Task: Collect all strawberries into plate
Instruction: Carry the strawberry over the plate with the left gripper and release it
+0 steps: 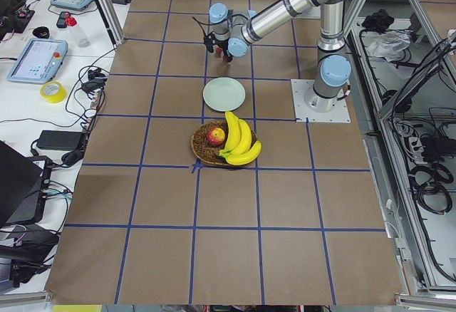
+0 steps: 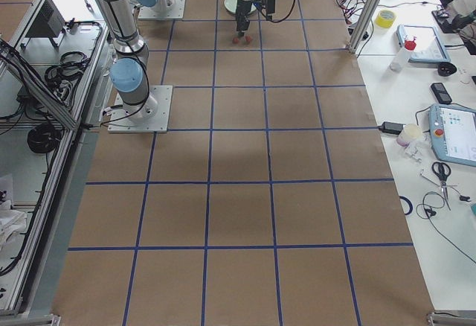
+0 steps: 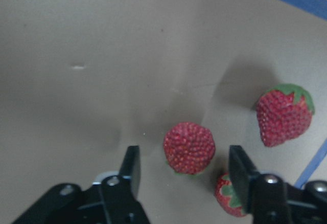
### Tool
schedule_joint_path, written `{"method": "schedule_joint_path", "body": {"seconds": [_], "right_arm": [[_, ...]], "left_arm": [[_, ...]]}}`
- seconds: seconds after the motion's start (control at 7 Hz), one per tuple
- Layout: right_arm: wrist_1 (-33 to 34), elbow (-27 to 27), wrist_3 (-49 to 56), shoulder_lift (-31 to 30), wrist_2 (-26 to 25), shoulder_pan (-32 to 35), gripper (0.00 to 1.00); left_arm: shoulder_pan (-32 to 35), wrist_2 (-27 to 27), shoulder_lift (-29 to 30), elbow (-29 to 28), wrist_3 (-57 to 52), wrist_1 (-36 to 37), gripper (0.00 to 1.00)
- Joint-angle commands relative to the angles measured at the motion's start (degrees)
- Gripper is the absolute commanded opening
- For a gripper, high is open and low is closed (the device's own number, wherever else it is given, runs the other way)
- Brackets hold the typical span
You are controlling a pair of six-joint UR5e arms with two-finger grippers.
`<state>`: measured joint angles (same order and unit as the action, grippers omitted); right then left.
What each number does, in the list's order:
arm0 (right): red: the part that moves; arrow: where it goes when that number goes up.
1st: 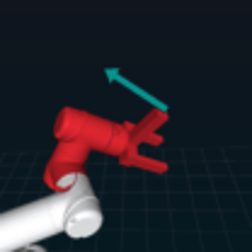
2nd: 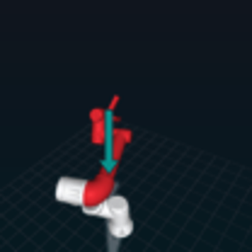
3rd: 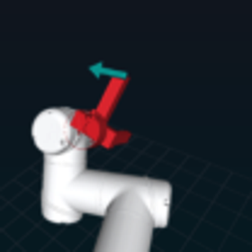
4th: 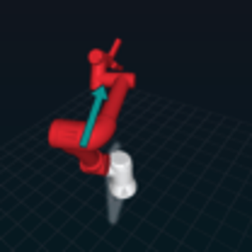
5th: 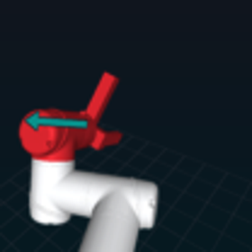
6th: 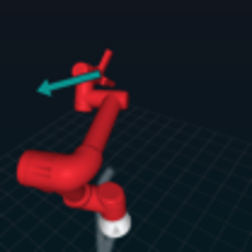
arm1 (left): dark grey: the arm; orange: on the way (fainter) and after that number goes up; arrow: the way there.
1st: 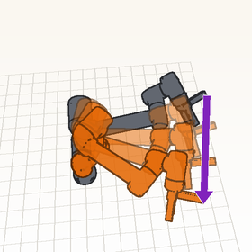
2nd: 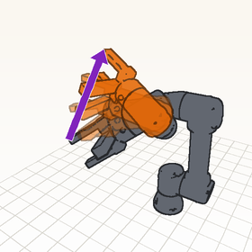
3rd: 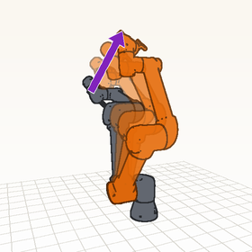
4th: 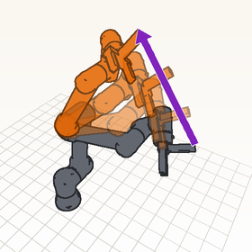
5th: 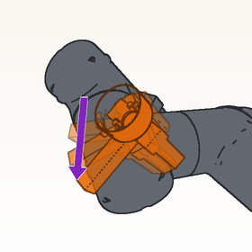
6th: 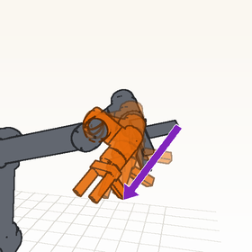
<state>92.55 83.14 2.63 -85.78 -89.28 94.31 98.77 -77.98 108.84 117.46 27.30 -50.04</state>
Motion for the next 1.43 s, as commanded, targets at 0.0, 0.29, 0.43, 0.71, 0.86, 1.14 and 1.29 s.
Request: {"method": "schedule_joint_path", "body": {"seconds": [0.0, 0.29, 0.43, 0.71, 0.86, 1.14, 1.29], "right_arm": [[0.0, 0.0, 0.0, 0.0, 0.1, 0.0, 1.0], [-0.1, 0.1, 0.0, 0.0, 0.1, 0.0, 1.0], [0.0, 0.1, 0.0, 0.0, 0.1, 0.0, 1.0], [-0.1, 0.1, 0.0, 0.0, 0.1, 0.0, 1.0], [-0.1, 0.1, 0.0, 0.0, 0.1, 0.0, 1.0], [0.0, 0.1, 0.0, 0.0, 0.1, 0.0, 1.0], [-0.1, 0.1, 0.0, 0.0, 0.1, 0.0, 1.0]], "left_arm": [[-0.1, -0.2, -0.1, -0.2, 0.0, -0.1, 0.0], [-0.4, -2.1, -2.1, -4.4, -0.5, -1.9, 0.0], [-0.4, -9.0, -3.0, -7.2, -1.2, -5.6, 0.0], [-3.7, -16.4, -5.0, -12.4, -7.9, -13.5, 0.0], [-8.2, -18.2, -5.3, -11.8, -12.2, -15.0, 0.0], [-16.2, -19.1, -4.5, -10.3, -16.1, -15.6, 0.0], [-17.9, -19.2, -4.0, -7.9, -17.8, -15.5, 0.0]]}}
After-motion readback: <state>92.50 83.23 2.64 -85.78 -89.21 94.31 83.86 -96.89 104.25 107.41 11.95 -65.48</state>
